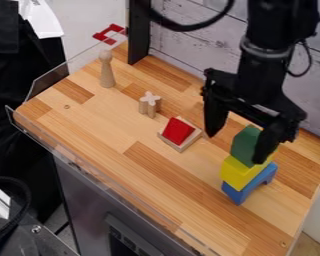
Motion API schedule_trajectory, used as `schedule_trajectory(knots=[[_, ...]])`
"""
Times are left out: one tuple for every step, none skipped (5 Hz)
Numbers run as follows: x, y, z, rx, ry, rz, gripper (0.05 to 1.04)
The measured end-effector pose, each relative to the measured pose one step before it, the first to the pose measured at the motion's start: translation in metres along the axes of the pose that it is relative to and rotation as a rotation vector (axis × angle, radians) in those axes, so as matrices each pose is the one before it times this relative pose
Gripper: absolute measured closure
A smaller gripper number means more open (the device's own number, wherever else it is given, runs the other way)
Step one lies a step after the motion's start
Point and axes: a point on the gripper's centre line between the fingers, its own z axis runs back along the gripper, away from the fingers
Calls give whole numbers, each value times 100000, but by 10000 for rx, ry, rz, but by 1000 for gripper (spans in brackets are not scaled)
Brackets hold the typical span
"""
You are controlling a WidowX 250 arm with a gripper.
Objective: Put the green cube on top of the plus
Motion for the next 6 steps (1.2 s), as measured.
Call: schedule_trajectory(knots=[[859,-532,-631,-170,201,-334,85],[493,-402,-157,17,86,-170,118],[248,-124,-2,-51,-161,105,394],[-415,73,-104,-55,83,179,536],[-583,242,635,89,0,103,537],[-728,889,2545,49,-575,371,536]])
